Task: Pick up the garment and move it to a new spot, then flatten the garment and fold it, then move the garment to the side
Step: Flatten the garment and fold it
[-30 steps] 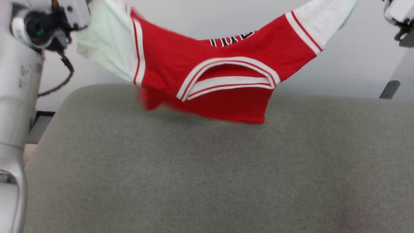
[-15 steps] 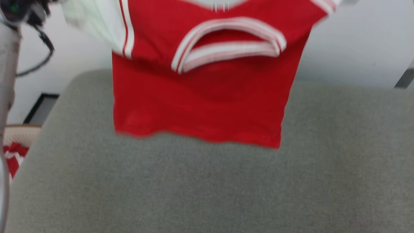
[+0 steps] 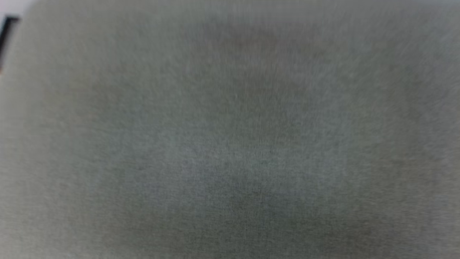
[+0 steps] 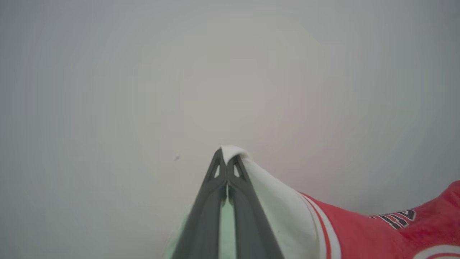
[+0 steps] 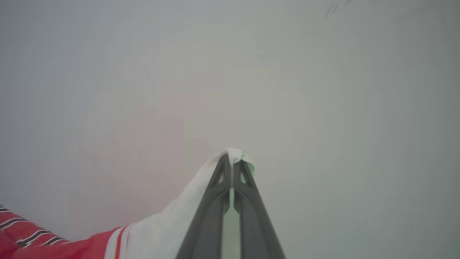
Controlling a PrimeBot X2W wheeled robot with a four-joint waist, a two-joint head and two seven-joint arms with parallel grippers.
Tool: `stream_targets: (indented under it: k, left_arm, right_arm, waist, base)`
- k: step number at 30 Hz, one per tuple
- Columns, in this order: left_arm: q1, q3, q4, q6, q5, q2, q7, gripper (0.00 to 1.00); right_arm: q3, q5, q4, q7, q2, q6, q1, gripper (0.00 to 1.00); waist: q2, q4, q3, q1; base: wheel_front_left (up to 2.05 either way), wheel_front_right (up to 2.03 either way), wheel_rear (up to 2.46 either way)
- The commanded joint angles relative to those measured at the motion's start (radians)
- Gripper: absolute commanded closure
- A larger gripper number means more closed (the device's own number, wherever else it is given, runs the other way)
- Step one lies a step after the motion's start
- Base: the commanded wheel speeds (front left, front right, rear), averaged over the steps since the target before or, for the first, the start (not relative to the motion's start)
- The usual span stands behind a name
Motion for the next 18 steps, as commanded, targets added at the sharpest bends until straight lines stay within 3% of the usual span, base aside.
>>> stream_targets:
  k: [1,8,13,18]
  left_arm:
    - [0.018,-0.004,0.014,-0.007,-0.006,-0.008,-0.022,1.00]
    - [0.145,-0.066,0.076,-0.015,-0.055,-0.051,-0.033,1.00]
    - [0.267,-0.140,0.056,-0.016,-0.108,-0.052,0.056,1.00]
    - [0.394,-0.212,-0.003,-0.016,-0.151,-0.018,0.120,1.00]
  right_arm:
    - [0.018,0.000,0.021,-0.019,-0.003,0.000,-0.004,1.00]
    - [0.128,0.082,0.130,-0.048,-0.034,-0.001,0.065,1.00]
    - [0.173,0.264,0.141,0.065,-0.070,-0.001,0.186,1.00]
    - [0.181,0.445,0.117,0.234,-0.125,-0.001,0.341,1.00]
  waist:
    - [-0.0001,0.020,0.202,0.0000]
    - [-0.0001,0.041,0.200,0.0000]
    - [-0.0001,0.050,0.123,0.0000]
    - [-0.0001,0.046,0.014,0.0000]
  base:
    - [0.00,0.00,0.00]
    - [0.00,0.00,0.00]
    - [0.00,0.00,0.00]
    - [0.00,0.00,0.00]
